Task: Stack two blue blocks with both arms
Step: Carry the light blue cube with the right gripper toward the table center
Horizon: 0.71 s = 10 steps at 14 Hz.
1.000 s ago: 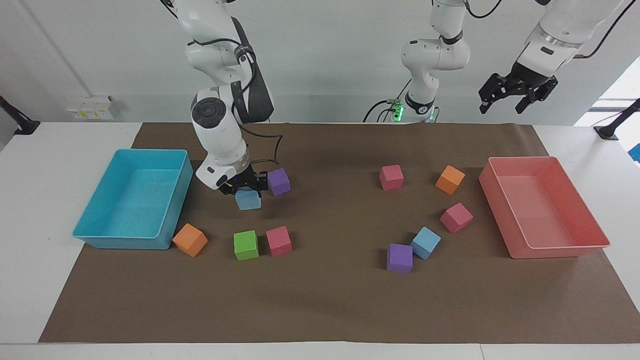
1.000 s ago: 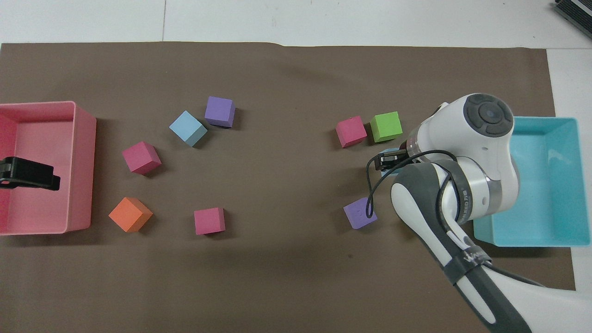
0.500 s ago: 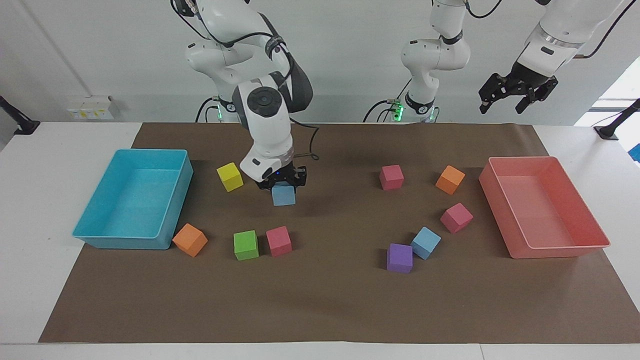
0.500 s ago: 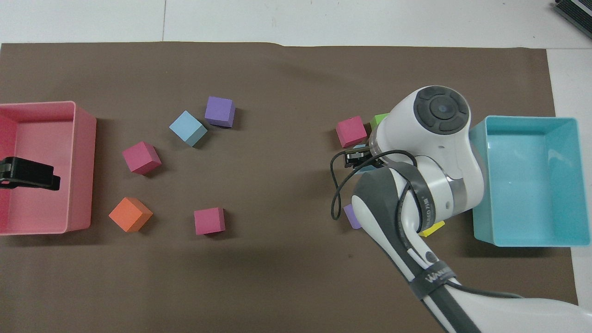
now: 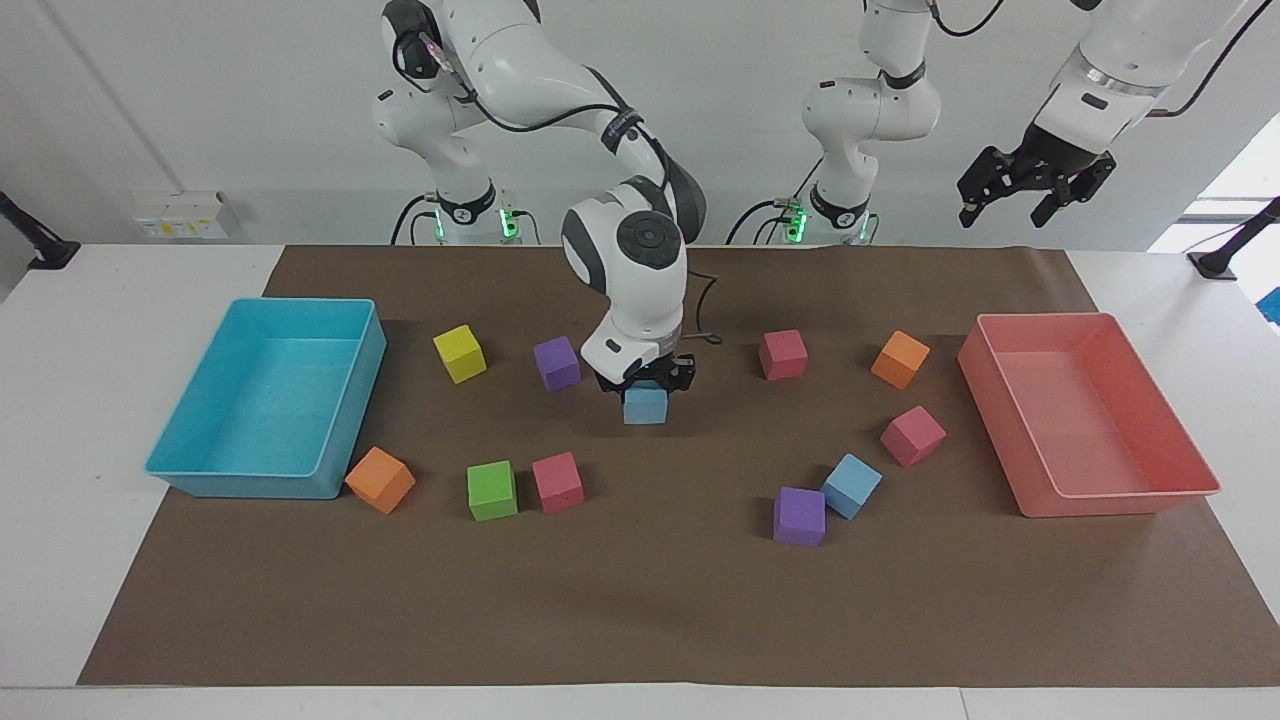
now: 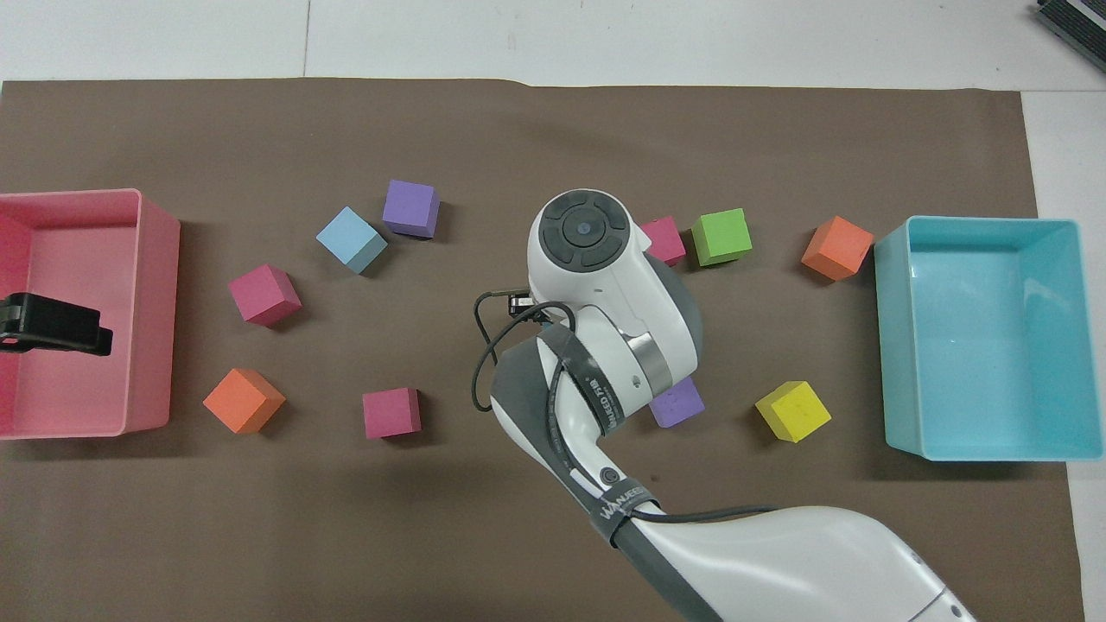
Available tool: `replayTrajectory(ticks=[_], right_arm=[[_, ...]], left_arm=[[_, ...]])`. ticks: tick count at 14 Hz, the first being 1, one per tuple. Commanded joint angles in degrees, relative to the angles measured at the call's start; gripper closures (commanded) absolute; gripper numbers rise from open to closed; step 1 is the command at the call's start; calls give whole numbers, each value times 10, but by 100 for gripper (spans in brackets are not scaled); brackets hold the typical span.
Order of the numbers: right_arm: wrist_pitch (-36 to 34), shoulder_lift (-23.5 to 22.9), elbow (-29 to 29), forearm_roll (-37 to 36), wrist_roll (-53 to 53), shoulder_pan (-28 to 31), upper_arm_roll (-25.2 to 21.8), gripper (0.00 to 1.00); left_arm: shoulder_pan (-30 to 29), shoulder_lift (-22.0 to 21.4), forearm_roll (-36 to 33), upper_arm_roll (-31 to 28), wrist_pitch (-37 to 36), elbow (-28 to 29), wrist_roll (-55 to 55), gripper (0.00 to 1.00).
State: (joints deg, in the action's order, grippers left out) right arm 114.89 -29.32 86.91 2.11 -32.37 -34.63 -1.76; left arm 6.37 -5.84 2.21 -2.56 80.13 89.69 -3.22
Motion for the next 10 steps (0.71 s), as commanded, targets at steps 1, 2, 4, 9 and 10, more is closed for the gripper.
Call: replayTrajectory(ticks=[1, 2, 4, 9, 10], right_arm=[[15, -44, -45, -4, -31, -14, 3, 100], [16, -63, -63, -4, -43, -20, 3, 100], [23, -76, -72, -4, -49, -21, 3, 100], [44, -90, -62, -6, -49, -34, 3, 100], [45, -90, -62, -7, -49, -34, 4, 100]], left_arm=[[-10, -13, 3, 4, 7, 15, 3, 0], [-10, -13, 3, 4, 6, 15, 3, 0], [-10, -12, 3, 4, 7, 15, 3, 0], [-10, -13, 3, 4, 6, 15, 3, 0], [-10, -13, 3, 4, 7, 15, 3, 0]])
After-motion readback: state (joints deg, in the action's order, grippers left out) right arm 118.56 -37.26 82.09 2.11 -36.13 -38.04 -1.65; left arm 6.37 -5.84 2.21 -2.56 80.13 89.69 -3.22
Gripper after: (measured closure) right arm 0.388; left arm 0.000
